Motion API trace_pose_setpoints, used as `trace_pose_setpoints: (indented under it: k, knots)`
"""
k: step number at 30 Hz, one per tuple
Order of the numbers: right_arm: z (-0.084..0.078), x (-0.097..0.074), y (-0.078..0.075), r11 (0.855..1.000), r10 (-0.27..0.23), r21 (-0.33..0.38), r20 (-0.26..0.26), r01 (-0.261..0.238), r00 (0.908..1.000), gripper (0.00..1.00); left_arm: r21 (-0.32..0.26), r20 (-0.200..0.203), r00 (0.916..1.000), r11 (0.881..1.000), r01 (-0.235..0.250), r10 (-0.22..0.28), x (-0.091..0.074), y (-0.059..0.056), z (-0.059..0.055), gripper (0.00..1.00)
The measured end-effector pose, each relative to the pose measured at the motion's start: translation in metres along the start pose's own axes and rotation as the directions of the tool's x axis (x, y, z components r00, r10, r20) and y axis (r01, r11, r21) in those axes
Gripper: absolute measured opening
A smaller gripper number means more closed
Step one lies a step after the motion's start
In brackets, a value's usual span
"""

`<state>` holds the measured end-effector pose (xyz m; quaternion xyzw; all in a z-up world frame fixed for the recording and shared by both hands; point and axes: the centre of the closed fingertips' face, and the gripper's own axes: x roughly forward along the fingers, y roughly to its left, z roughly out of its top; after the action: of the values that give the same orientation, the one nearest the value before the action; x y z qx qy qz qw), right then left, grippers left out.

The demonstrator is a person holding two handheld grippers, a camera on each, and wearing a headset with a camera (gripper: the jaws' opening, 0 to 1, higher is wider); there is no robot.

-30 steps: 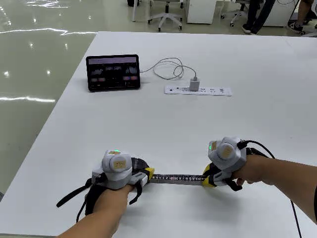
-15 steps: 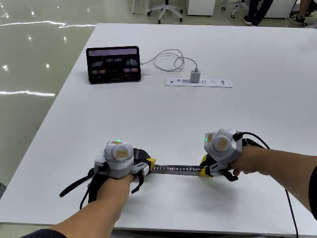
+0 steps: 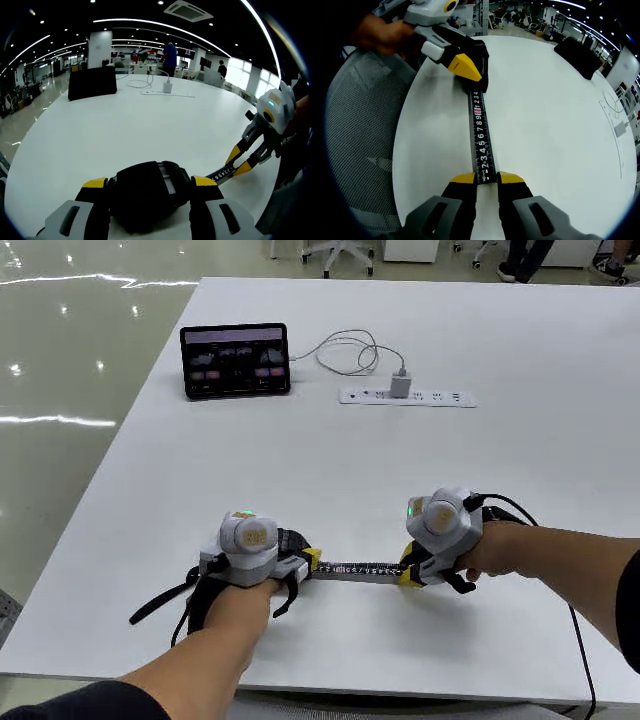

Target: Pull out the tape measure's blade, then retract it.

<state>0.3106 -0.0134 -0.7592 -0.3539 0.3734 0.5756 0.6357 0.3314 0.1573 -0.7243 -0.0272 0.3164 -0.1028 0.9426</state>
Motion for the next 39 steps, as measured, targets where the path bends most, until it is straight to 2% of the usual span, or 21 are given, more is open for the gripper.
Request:
trace_pose_setpoints:
  k: [9, 39]
  knots:
    - [0.004, 0.002, 0.0, 1.0, 0.002, -0.03, 0.006, -0.002, 1.0, 0.11, 0.0, -0.006, 1.0, 1.0, 0.001, -0.001, 0.0, 0.0, 0.0, 0.6]
    - [0.022, 0.014, -0.003, 0.999, 0.02, -0.032, 0.021, -0.019, 0.9996, 0.11, -0.009, -0.016, 0.9998, 1.0, 0.006, -0.006, 0.001, 0.0, 0.0, 0.6]
